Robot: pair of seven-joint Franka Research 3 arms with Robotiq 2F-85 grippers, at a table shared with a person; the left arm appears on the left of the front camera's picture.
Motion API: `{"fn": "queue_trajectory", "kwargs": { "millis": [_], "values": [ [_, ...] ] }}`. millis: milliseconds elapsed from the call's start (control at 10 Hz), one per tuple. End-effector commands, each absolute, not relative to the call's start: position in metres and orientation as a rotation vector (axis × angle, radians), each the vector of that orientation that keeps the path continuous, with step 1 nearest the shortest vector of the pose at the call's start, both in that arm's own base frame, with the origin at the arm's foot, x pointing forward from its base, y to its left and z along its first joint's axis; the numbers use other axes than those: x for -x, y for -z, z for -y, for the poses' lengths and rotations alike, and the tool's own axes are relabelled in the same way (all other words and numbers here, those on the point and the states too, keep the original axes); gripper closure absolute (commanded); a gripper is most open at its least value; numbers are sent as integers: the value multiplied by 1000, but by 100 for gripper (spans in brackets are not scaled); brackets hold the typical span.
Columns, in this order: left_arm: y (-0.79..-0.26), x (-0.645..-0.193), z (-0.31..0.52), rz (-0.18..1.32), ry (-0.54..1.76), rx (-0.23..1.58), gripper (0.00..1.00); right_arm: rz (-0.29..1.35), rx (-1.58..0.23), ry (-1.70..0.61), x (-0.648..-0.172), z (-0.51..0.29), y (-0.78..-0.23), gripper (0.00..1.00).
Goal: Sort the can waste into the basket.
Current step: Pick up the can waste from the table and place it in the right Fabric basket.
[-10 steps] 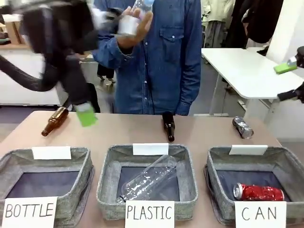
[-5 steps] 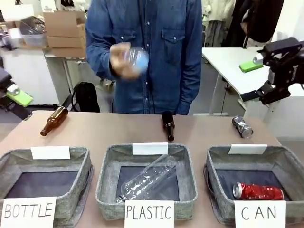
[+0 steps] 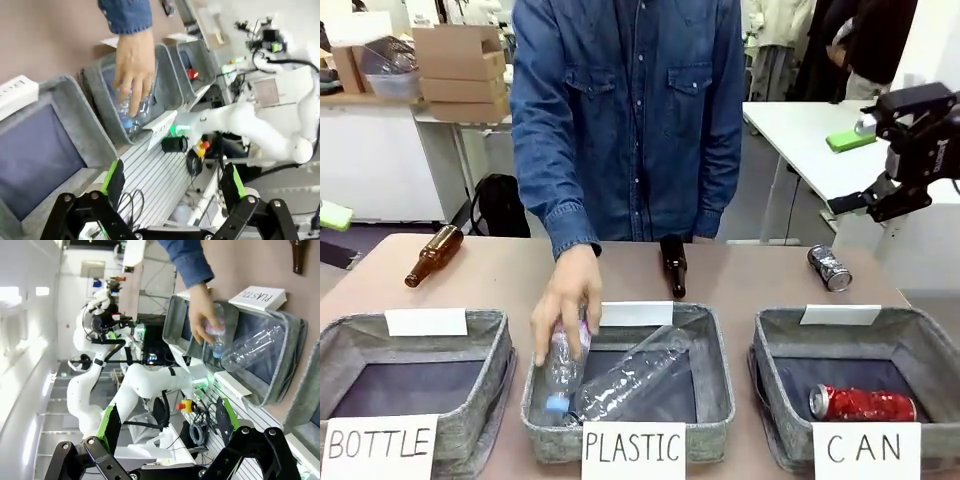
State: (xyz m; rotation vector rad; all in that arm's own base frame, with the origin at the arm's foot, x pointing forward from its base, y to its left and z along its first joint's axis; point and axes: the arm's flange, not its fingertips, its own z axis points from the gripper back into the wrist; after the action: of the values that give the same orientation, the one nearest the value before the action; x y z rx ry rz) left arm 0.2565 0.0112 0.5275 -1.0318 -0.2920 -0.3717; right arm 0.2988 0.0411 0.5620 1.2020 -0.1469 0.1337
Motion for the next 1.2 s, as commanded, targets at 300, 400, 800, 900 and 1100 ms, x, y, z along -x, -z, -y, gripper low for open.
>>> {"fn": "queue_trajectory", "kwargs": {
  "millis": [300,400,800,900,1100],
  "values": [
    [-534,-274,-11,250,422,1015,0,151,-1203,-143,-297,-44,-562,0],
    [-534,-274,-11,250,422,1015,0,151,-1203,-143,-297,-44,-562,0],
    [-534,-274,-11,250,422,1015,0,151,-1203,-143,-297,-44,-562,0],
    [-534,-274,-11,250,422,1015,0,151,-1203,-143,-297,-44,-562,0],
    [-534,-274,-11,250,422,1015,0,147,-1199,-138,-298,-43,-562,0]
  ]
}}
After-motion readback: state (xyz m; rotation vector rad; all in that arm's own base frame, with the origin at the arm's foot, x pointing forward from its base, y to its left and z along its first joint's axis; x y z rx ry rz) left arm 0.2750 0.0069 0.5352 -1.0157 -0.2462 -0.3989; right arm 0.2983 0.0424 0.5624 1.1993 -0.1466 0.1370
